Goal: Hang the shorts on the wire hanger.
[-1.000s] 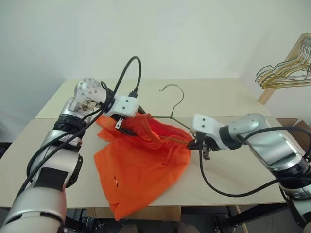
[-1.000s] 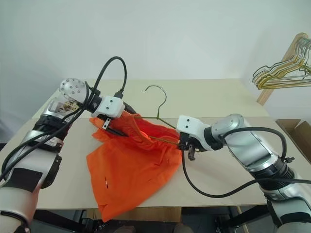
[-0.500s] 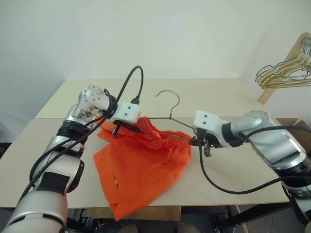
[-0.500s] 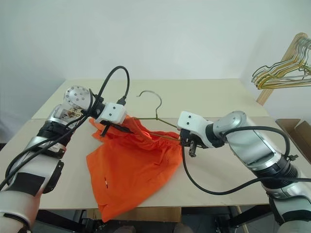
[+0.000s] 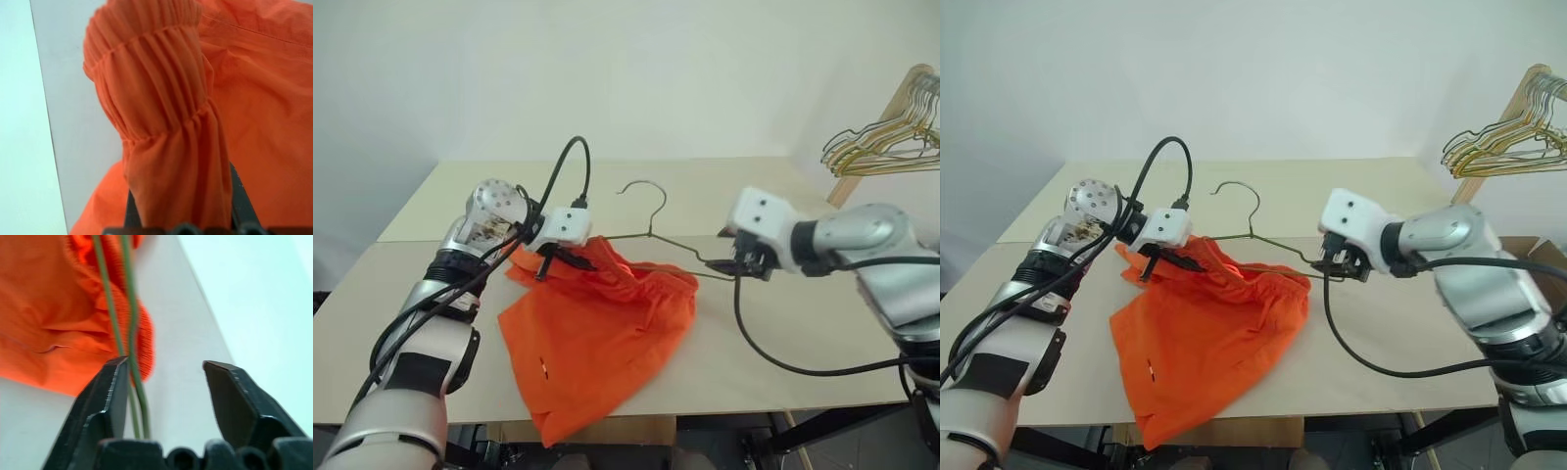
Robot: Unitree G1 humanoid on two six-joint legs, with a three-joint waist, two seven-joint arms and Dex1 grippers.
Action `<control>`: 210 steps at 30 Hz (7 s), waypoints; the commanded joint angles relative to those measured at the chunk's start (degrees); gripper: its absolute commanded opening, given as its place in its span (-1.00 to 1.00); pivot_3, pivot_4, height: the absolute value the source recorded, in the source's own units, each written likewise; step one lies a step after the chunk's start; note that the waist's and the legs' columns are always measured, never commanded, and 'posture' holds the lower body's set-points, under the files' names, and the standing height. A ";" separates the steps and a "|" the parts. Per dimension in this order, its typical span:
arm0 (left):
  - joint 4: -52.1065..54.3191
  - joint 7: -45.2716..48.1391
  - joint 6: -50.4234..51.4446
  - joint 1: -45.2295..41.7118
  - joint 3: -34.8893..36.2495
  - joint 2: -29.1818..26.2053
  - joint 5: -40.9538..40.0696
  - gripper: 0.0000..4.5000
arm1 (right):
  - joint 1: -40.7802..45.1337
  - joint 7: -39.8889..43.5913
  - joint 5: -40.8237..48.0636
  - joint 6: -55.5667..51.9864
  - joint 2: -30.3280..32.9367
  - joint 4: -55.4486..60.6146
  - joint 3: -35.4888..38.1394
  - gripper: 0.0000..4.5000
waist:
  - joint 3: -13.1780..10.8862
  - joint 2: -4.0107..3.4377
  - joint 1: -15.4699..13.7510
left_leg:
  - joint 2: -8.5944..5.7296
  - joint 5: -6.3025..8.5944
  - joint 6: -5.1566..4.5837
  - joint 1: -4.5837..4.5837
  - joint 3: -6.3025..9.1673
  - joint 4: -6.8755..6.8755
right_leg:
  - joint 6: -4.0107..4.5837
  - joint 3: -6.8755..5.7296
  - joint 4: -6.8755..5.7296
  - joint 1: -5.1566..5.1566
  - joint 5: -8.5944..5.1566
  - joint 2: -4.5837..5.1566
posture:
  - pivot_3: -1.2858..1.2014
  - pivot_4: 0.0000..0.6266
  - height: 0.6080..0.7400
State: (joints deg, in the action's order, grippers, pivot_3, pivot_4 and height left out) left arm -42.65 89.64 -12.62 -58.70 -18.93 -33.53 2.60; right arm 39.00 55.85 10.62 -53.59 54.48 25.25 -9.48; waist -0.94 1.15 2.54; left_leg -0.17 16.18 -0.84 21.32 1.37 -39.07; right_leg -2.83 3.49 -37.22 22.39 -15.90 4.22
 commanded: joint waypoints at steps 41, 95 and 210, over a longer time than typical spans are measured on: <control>7.87 -3.21 9.68 2.69 5.59 -1.64 -3.47 -1.00 | -15.27 -19.56 11.80 14.34 -41.13 -34.53 14.28 0.71 | 0.06 -0.02 3.10 | -0.05 -0.02 0.03 -0.17 0.07 0.07 | -0.05 0.26 -0.58 -0.03 -0.03 -0.01 | -0.01 -1.00 1.00; 5.05 -0.42 -2.82 10.64 5.87 -12.77 -7.06 -1.00 | -16.54 -1.55 24.80 4.03 -12.33 -23.34 15.23 -0.99 | 0.05 -0.02 1.23 | -0.02 -0.01 0.02 -0.15 0.07 0.02 | -0.06 0.16 -0.43 -0.09 -0.03 -0.01 | -0.01 -1.00 1.00; 55.85 -43.96 51.03 14.23 30.04 14.30 -49.79 0.99 | -21.92 -53.55 17.53 -38.91 -28.39 10.81 58.45 -1.00 | 0.68 -0.86 2.86 | -0.03 0.10 -0.14 0.65 0.07 -0.54 | -0.09 0.42 -0.84 0.66 -0.02 0.18 | -0.12 -1.00 1.00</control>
State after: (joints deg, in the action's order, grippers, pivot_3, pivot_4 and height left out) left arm 11.00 46.36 37.99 -44.04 10.98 -19.13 -45.36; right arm 15.77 6.71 28.18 -92.07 25.76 33.64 45.66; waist -0.26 0.29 5.39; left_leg -0.22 16.27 -0.98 21.97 1.43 -39.61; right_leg -2.92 3.91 -38.06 23.05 -15.93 4.41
